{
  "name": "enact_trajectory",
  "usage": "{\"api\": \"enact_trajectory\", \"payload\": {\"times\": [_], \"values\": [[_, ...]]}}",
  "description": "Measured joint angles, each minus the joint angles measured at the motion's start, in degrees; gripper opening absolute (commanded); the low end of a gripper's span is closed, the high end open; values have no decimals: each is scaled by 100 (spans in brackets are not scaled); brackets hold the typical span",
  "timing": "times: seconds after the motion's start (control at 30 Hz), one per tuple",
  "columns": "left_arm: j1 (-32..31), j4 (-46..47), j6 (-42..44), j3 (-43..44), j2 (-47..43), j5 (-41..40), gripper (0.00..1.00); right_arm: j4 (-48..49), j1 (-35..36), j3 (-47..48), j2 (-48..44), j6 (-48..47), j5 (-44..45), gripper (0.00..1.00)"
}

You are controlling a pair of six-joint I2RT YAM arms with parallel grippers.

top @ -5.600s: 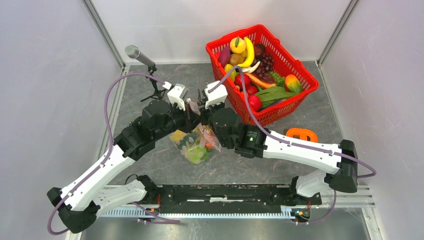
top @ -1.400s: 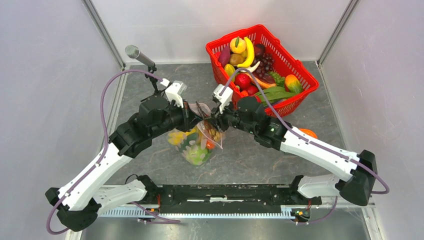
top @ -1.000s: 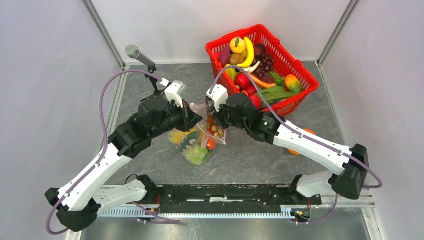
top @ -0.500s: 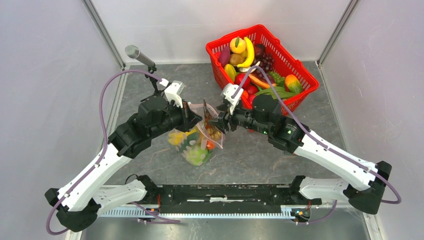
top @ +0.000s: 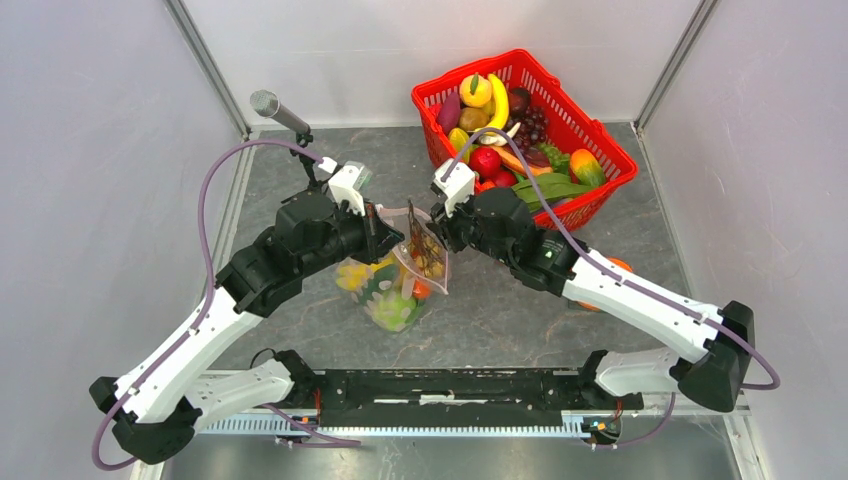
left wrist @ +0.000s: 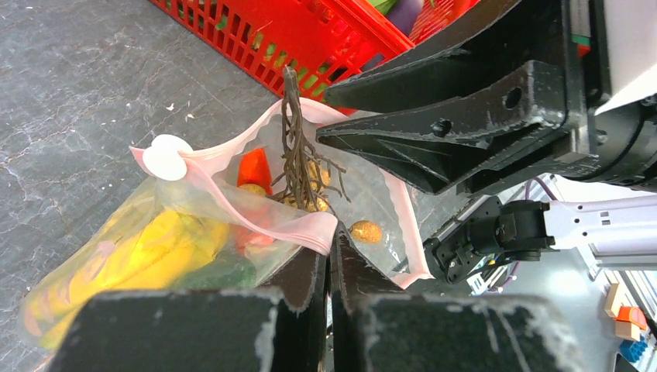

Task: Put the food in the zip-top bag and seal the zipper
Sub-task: Adjust the zipper food storage bag at the center of the board.

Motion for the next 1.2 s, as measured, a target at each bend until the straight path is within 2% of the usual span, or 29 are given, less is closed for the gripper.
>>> {"api": "enact_trajectory", "payload": {"times": [0.07,0.1,0.13,0.33,0.53,0.6,0.7,0.77,0.87,0.97,1.0,1.1,1.2], "values": [[0,0,0,0,0,0,3,0,-2,0,48,-4,44,16],[0,0,0,0,0,-2,4,0,-2,0,63,-7,50,4],[0,0,0,0,0,-4,3,0,-2,0,72,-22,63,0],[0,-94,9,20,-37,-284,3,-85,-2,85,9,-129,109,0],[-15,-529,90,236,-260,-1327,3,114,0,-17,-850,-160,105,0],[-15,-640,116,352,-271,-1445,2,-184,7,428,-756,-219,90,0],[-15,-717,127,601,-66,-1311,3,-369,190,1137,-251,-299,437,0],[-13,-673,129,715,116,-1005,3,-339,385,1141,-28,-334,839,0],[-15,-654,214,721,286,-396,3,-581,540,999,149,-483,796,0],[-15,-660,262,750,341,-138,4,-894,601,1397,570,-483,1093,0],[-15,-660,273,754,337,-146,3,-726,605,1333,597,-485,1134,0],[-15,-669,297,756,271,-273,3,44,520,343,20,-457,741,0],[-15,-710,302,756,208,-411,3,28,433,210,-267,-313,645,0]]}}
